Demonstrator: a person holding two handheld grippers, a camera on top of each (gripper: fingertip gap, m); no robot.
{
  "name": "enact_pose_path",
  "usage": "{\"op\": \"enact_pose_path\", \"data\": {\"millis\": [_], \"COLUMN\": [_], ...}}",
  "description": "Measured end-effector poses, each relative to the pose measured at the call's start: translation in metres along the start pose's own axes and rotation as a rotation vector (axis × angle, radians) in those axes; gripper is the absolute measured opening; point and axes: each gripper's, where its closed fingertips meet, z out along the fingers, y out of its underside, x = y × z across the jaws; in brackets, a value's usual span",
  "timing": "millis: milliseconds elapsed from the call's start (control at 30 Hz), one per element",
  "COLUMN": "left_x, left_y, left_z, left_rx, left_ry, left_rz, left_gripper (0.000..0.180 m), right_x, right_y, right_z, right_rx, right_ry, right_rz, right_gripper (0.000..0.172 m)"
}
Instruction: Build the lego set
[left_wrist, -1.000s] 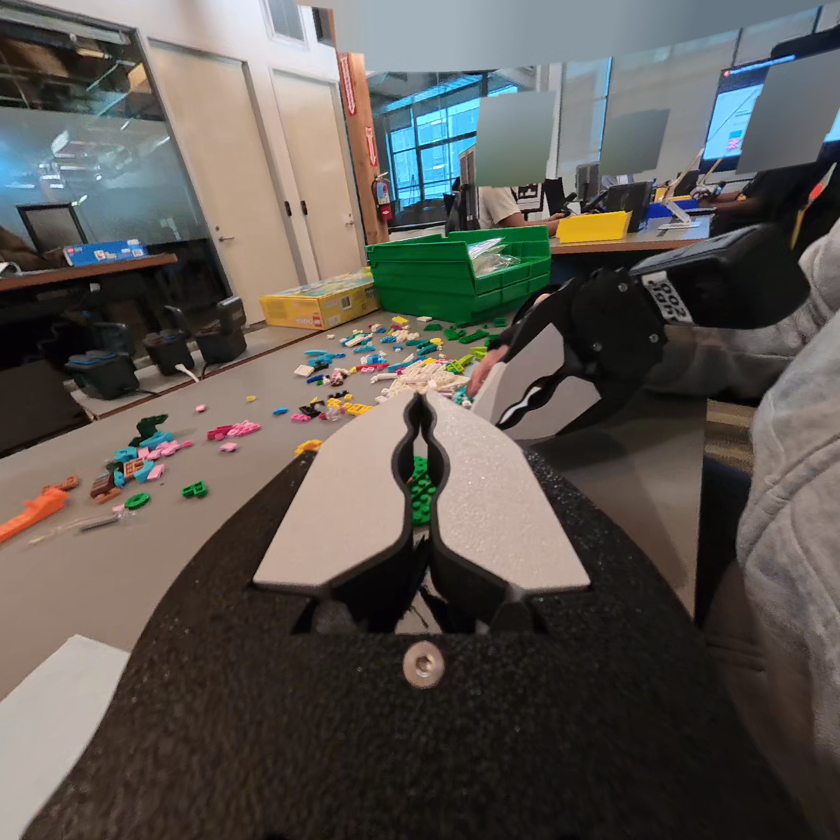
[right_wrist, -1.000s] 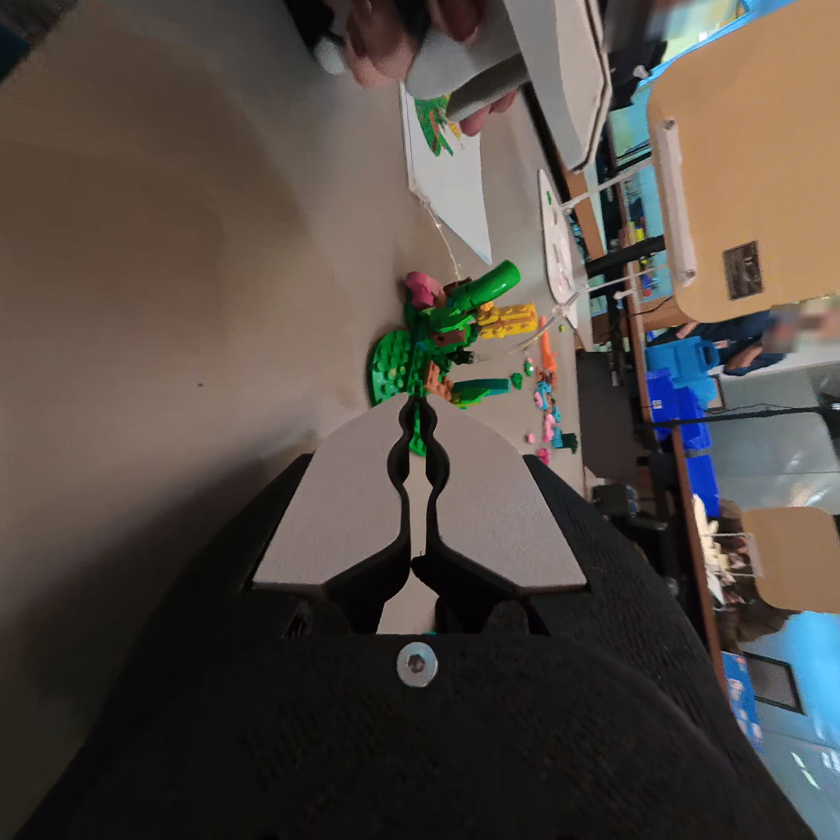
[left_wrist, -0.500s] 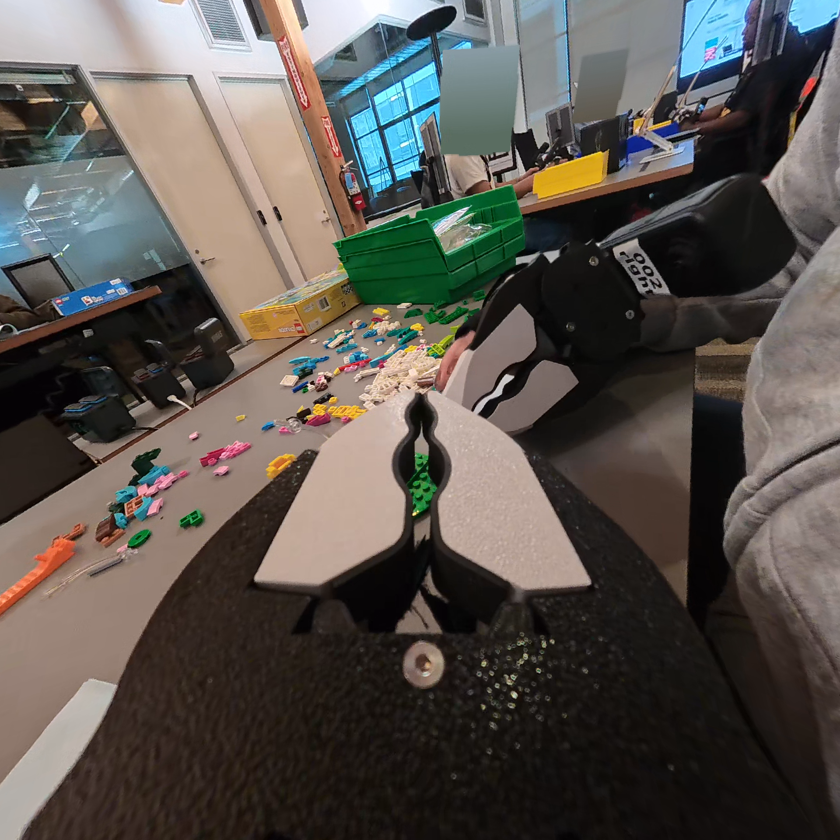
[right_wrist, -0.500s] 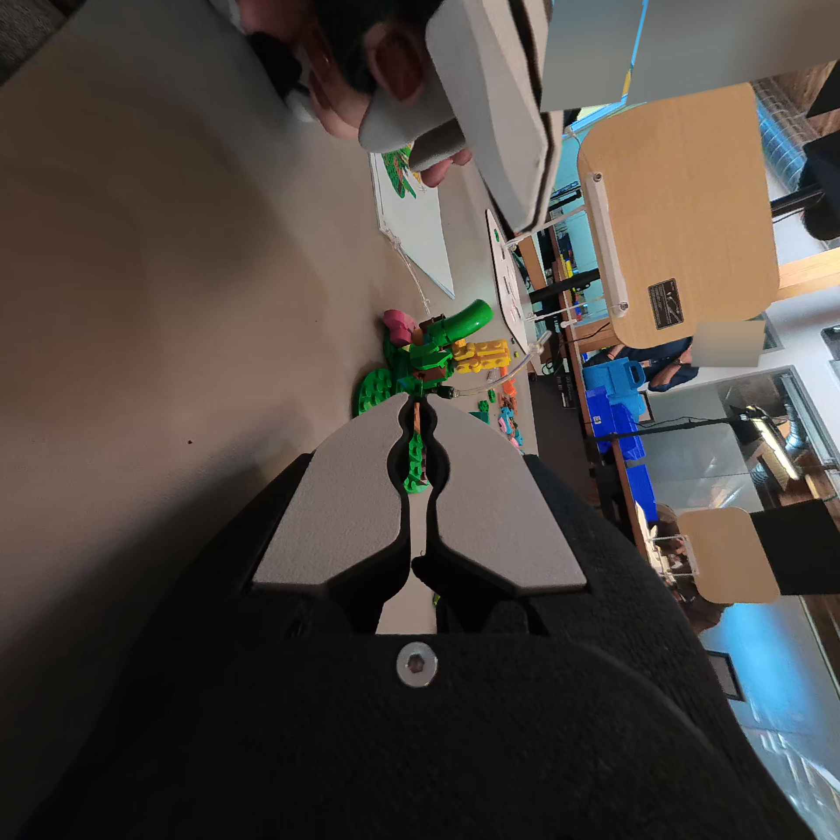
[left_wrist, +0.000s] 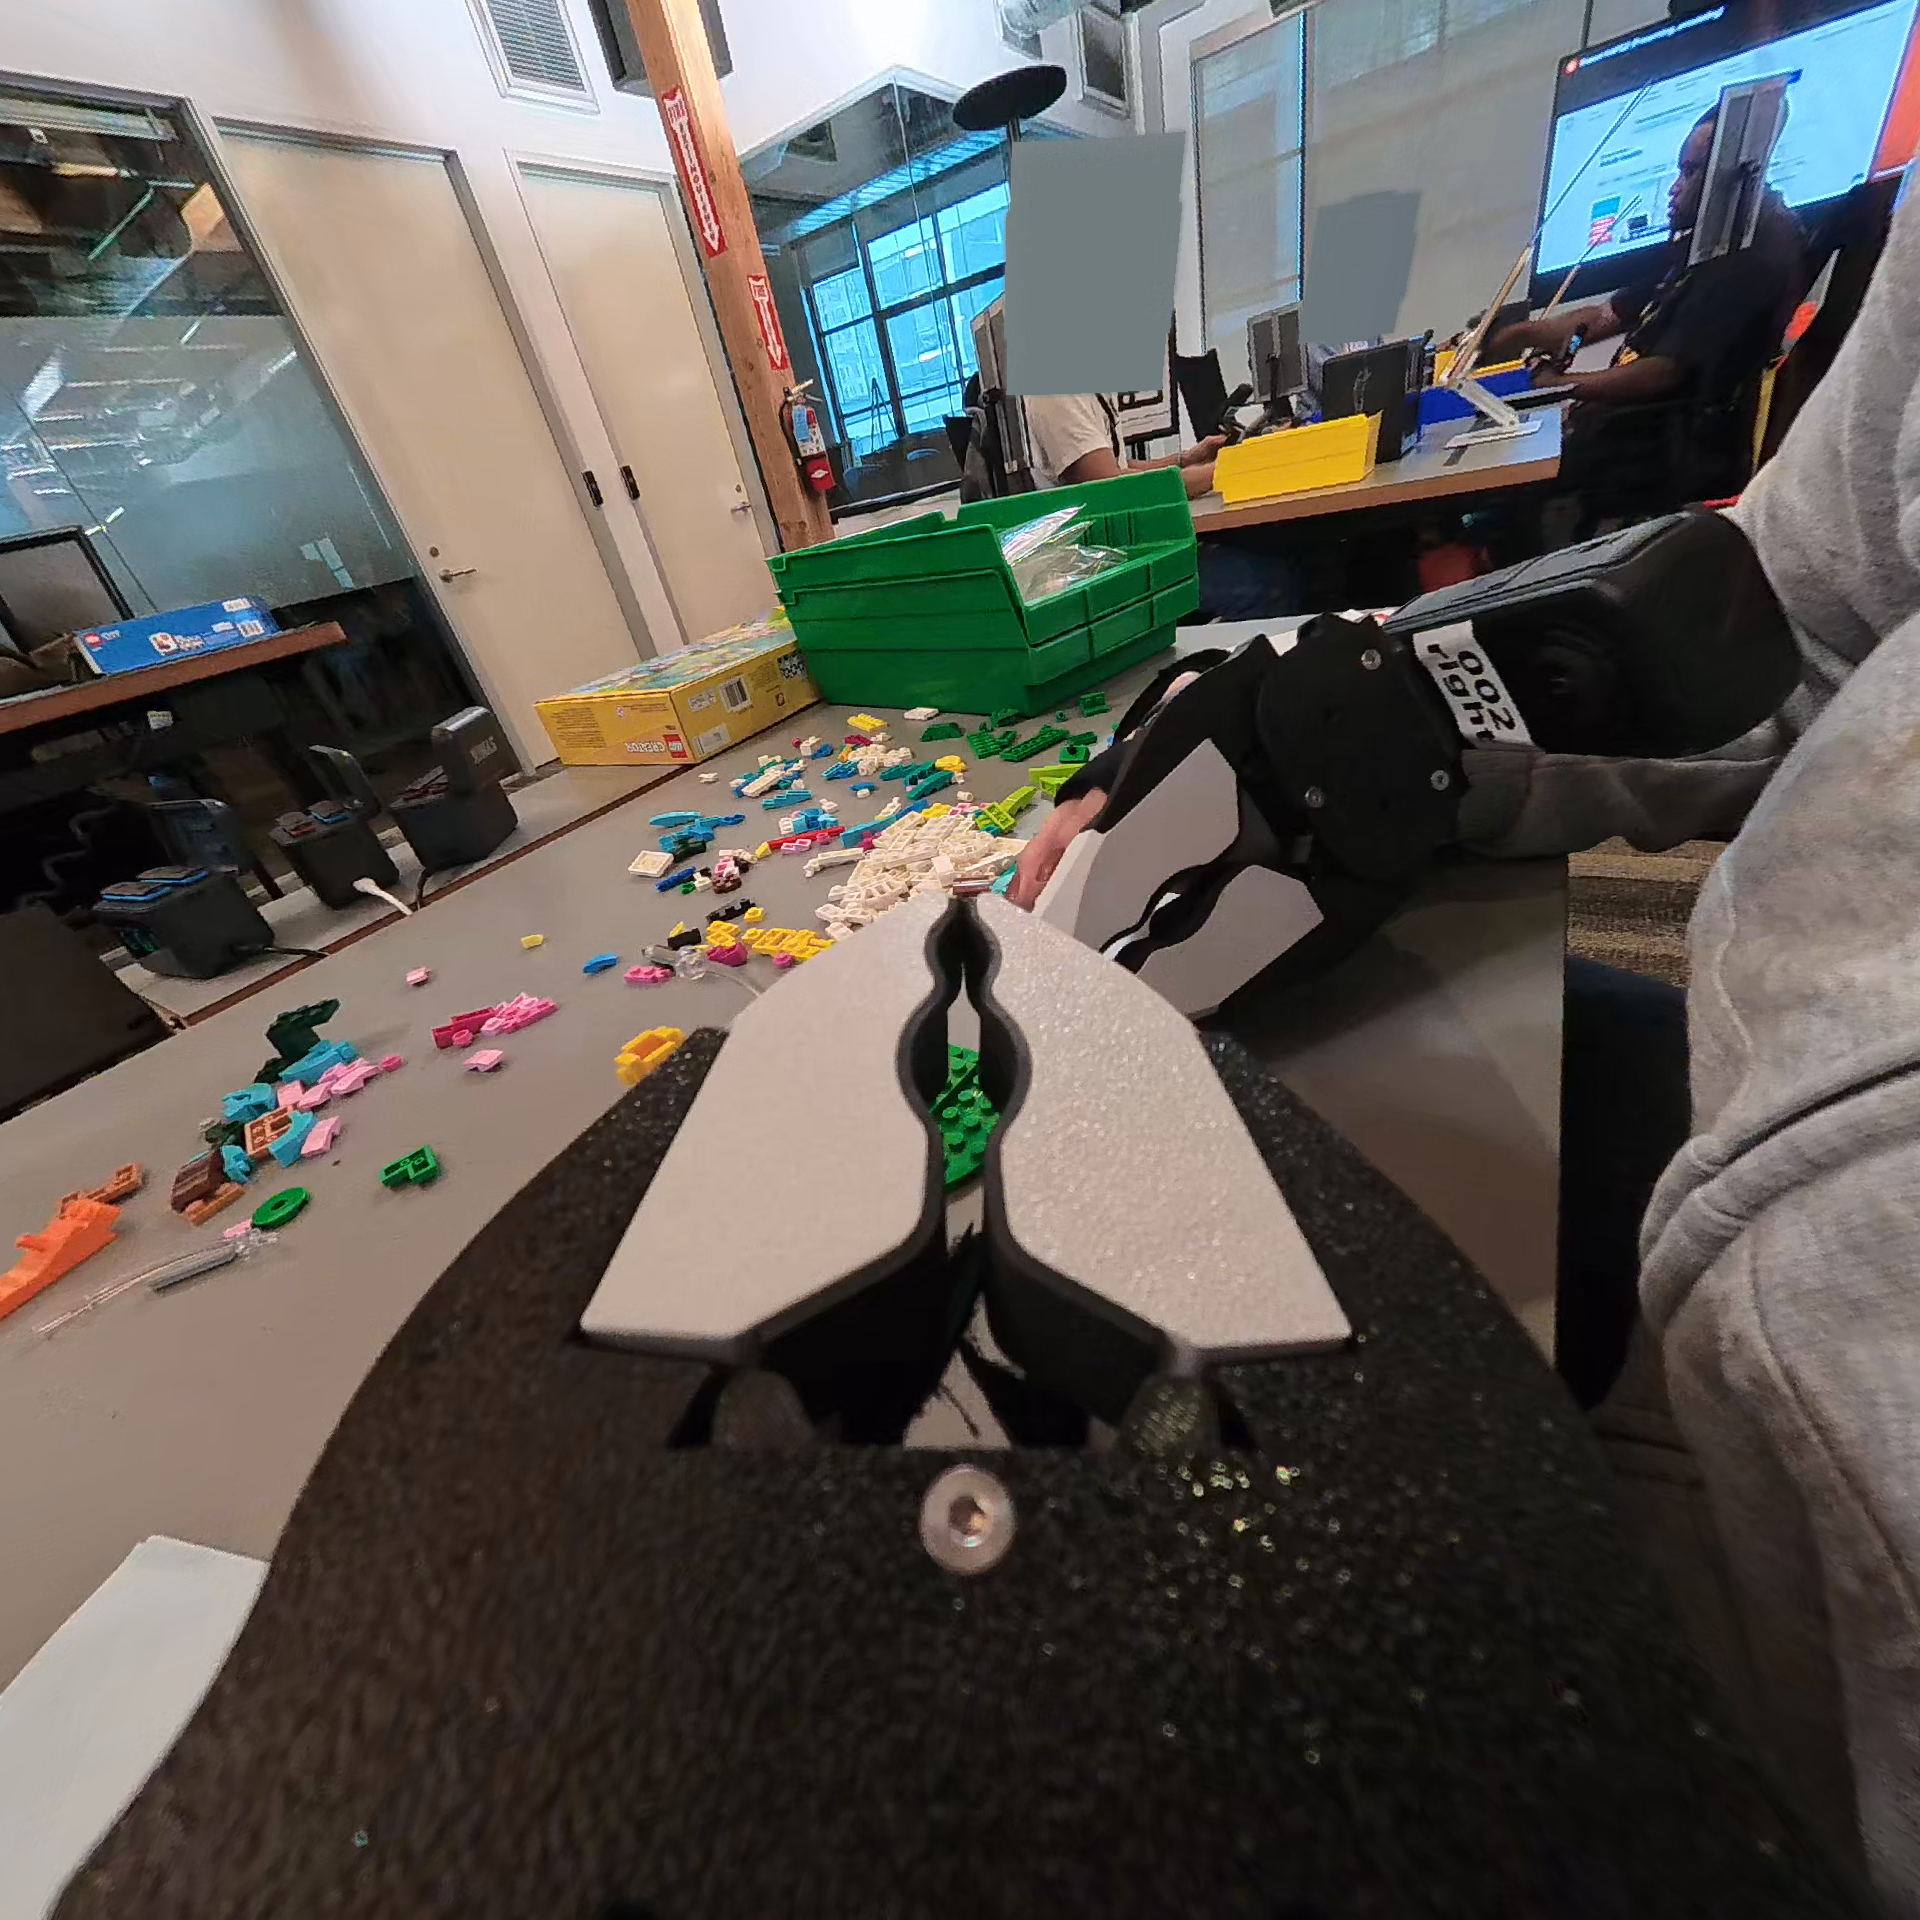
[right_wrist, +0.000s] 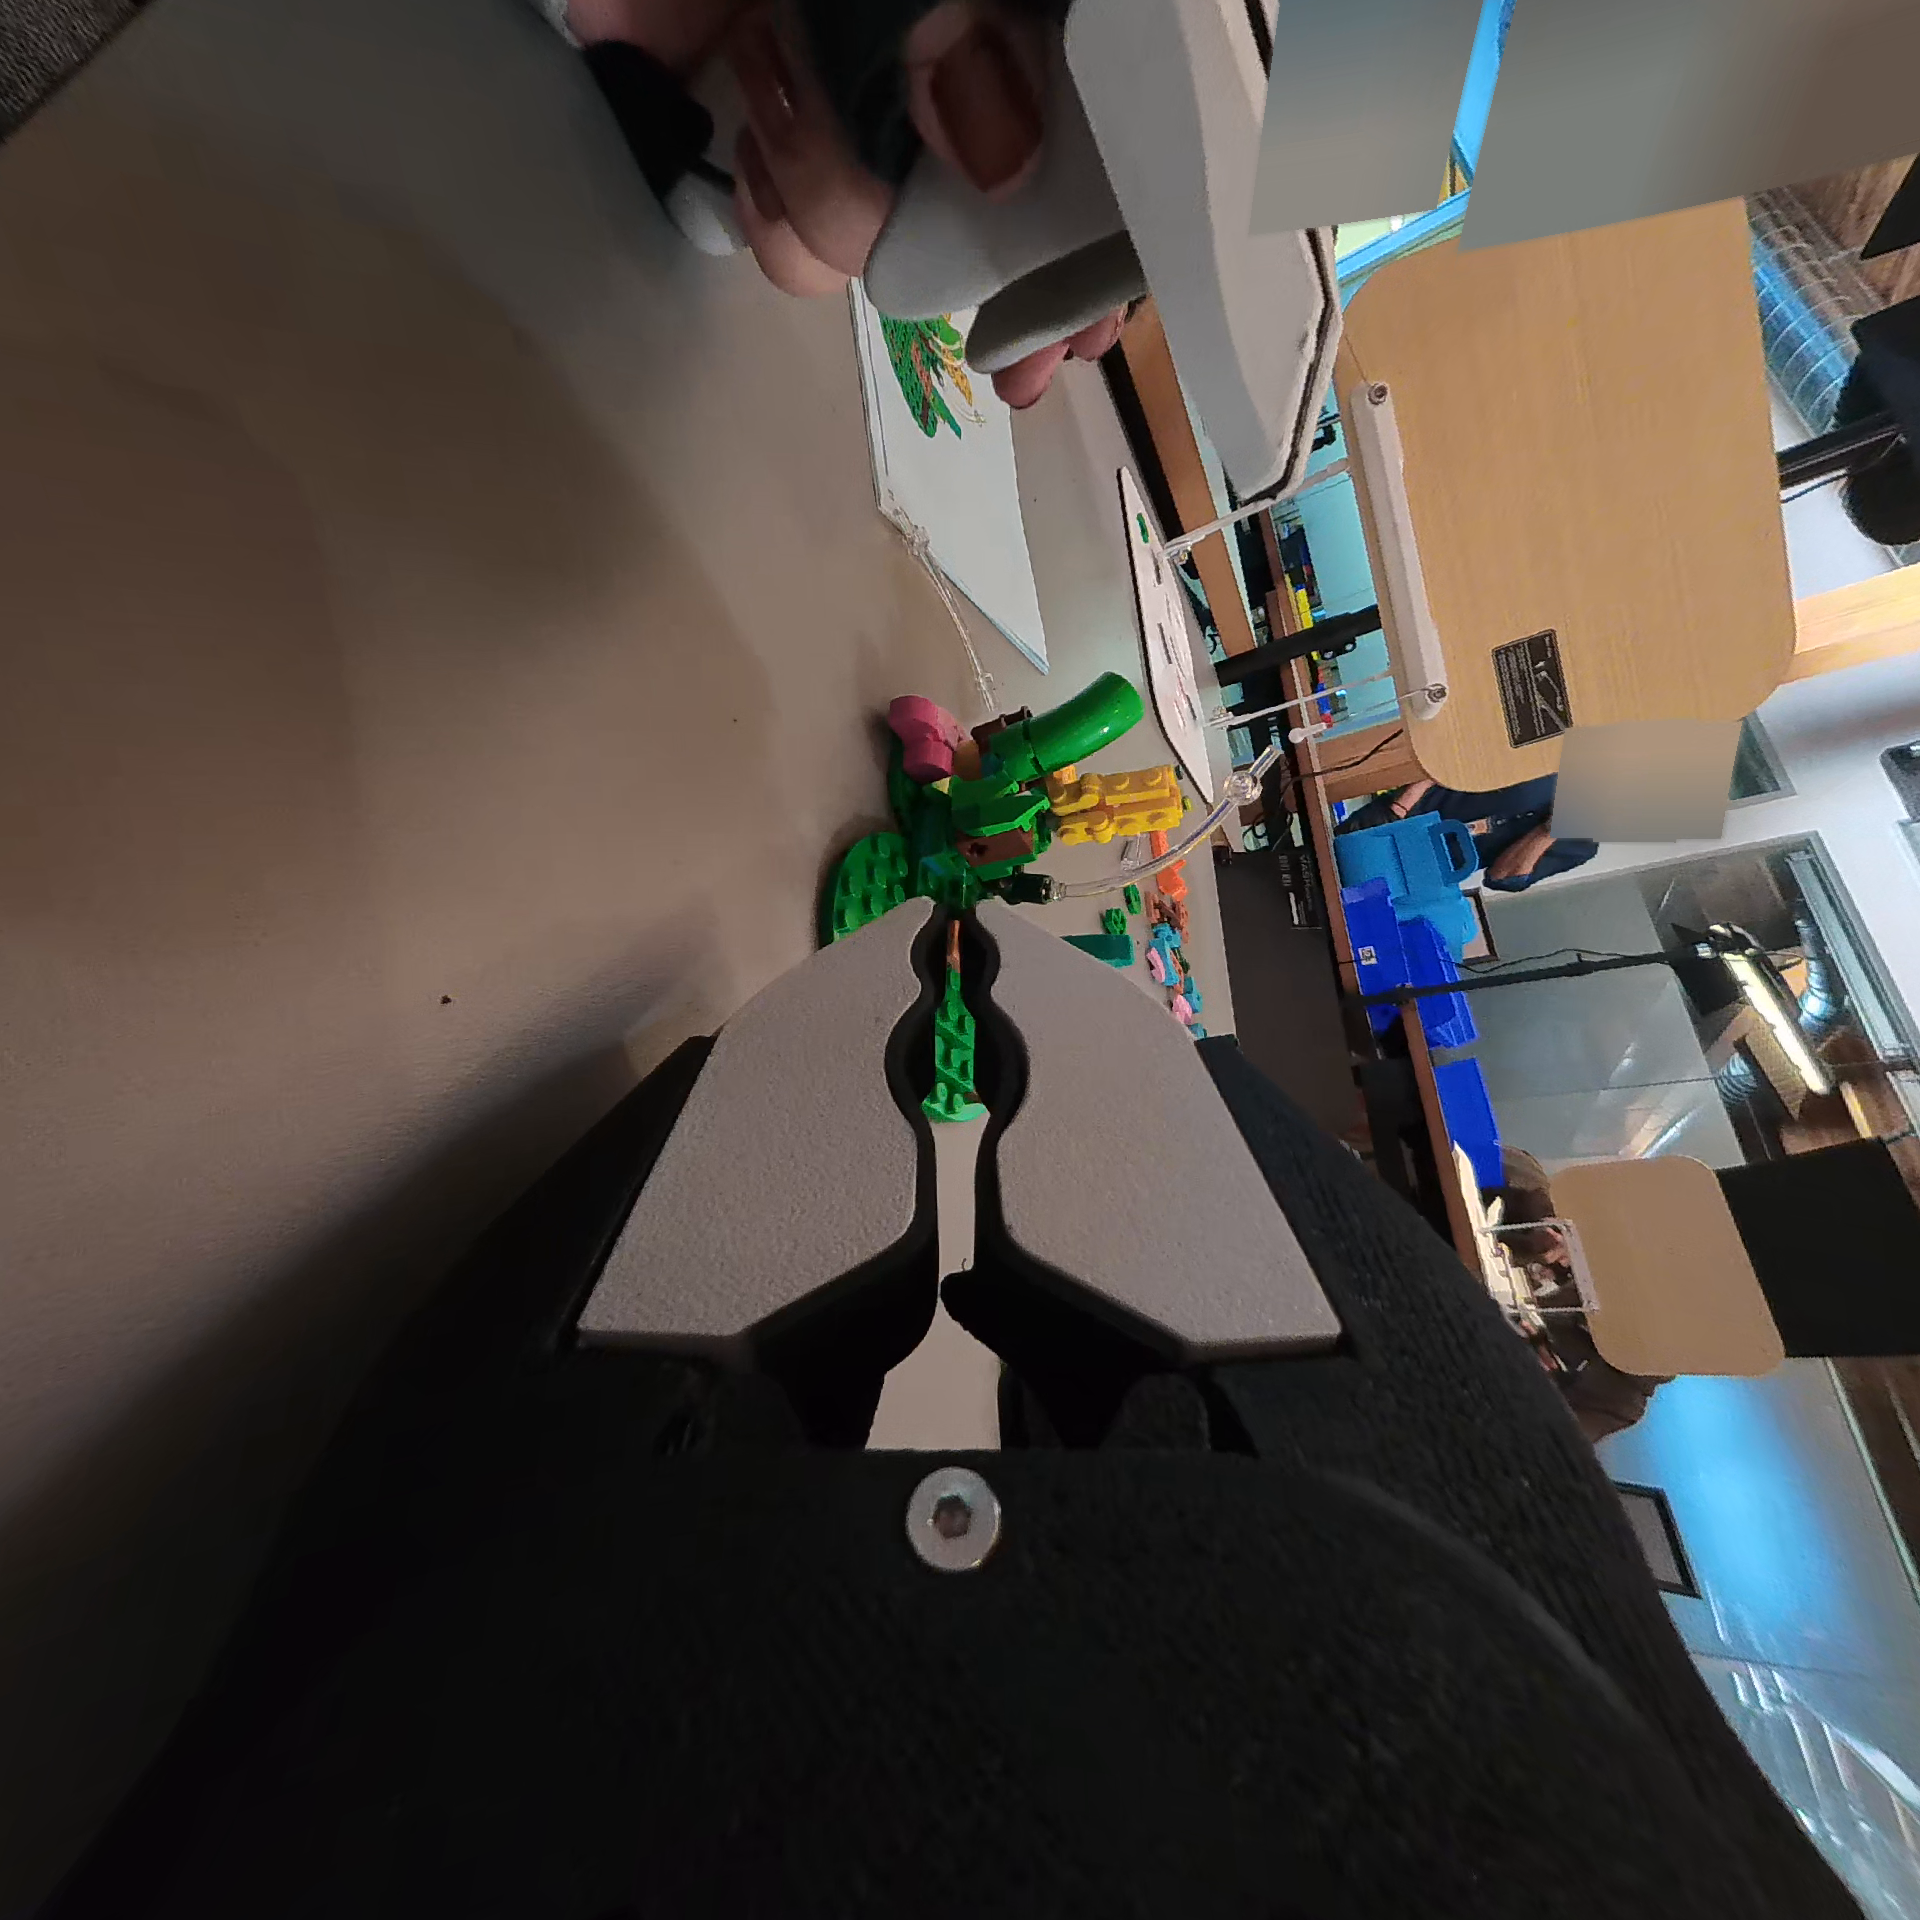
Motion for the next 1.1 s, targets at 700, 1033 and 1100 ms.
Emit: {"op": "enact_pose_path", "data": {"millis": [700,1033,1100], "left_x": [-0.003,-0.004,-0.005], "left_y": [-0.001,-0.001,0.0], "left_z": [-0.001,-0.001,0.0], "left_rx": [0.006,0.005,0.001], "left_ry": [0.0,-0.002,-0.005], "left_rz": [-0.024,-0.032,-0.034], "left_gripper": [0.0,0.0,0.0], "right_x": [0.008,0.002,0.001], "right_y": [0.006,0.019,0.02], "right_z": [-0.001,0.0,0.001], "right_rx": [-0.065,-0.132,-0.138], "right_ry": [0.082,0.004,-0.017], "right_rz": [-0.188,-0.261,-0.256], "right_gripper": [0.001,0.001,0.001]}}
